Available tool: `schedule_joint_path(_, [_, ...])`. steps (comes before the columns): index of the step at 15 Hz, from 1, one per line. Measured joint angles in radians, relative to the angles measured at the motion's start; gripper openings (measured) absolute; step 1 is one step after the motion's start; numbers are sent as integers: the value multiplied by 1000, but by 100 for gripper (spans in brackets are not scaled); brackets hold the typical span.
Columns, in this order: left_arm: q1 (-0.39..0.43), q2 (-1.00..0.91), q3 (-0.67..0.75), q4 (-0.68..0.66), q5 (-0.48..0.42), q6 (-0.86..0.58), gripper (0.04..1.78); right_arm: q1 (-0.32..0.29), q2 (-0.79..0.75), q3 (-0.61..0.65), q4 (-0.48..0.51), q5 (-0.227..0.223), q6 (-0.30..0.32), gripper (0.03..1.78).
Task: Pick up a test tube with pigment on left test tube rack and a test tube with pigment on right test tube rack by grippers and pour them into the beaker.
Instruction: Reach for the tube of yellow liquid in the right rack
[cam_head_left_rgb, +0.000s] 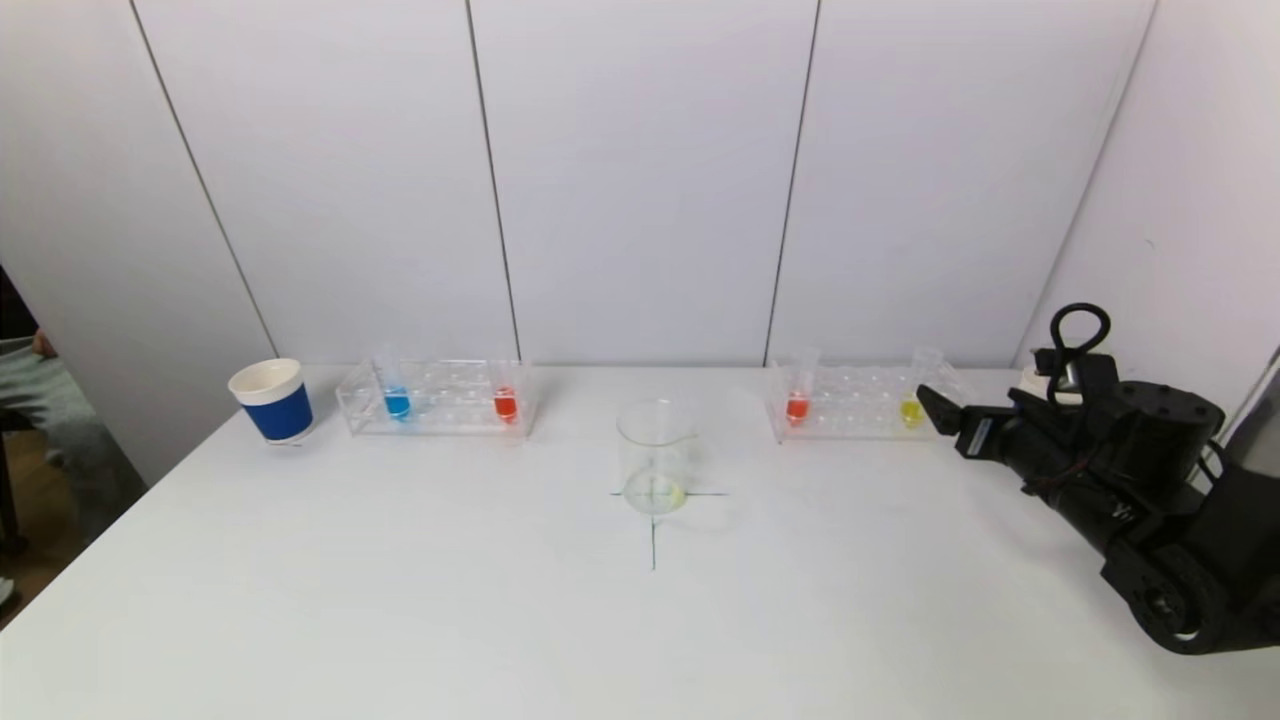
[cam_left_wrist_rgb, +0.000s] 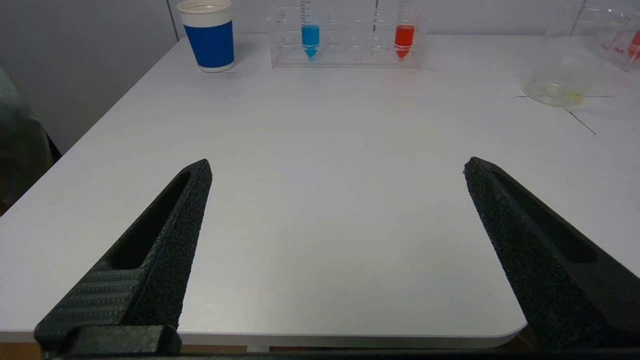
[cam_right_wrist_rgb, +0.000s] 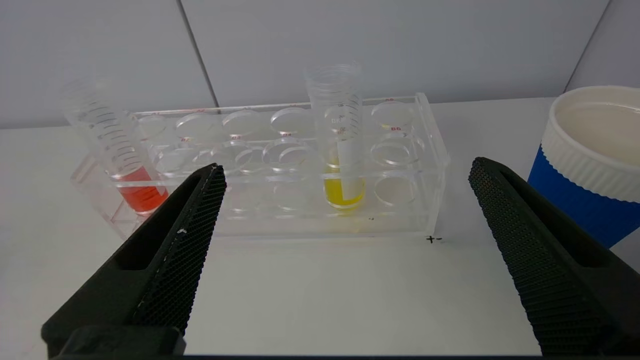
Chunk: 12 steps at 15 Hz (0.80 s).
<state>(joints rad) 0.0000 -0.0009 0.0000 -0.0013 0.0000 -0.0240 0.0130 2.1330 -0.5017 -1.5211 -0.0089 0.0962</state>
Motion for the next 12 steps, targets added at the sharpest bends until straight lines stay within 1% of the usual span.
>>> schedule_joint_path(12, [0, 0, 0, 0, 0, 0, 176, -7, 71, -94, 0, -1, -6, 177])
